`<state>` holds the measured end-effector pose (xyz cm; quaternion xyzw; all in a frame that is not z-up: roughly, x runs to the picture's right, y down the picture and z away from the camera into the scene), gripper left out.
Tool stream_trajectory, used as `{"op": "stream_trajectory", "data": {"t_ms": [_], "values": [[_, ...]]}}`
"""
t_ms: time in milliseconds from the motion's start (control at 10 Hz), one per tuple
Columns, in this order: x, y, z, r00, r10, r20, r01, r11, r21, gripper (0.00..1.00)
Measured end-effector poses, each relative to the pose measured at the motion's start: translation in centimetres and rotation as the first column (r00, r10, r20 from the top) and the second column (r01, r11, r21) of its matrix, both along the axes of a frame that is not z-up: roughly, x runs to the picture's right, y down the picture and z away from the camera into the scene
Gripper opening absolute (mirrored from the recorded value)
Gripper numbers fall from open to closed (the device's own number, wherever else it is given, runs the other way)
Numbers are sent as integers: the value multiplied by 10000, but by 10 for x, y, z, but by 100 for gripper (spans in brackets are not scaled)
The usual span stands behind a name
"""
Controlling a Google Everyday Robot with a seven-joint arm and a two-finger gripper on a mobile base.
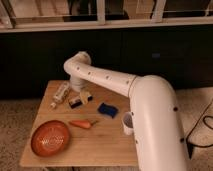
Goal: Place the eraser on the white sponge
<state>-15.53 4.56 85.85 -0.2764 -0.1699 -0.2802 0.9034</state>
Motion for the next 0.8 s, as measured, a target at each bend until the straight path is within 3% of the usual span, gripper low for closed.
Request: {"op": "stream_trajectory", "data": {"t_ms": [800], "values": [[-4,14,32,9999,29,168,-26,9998,-192,80]]}}
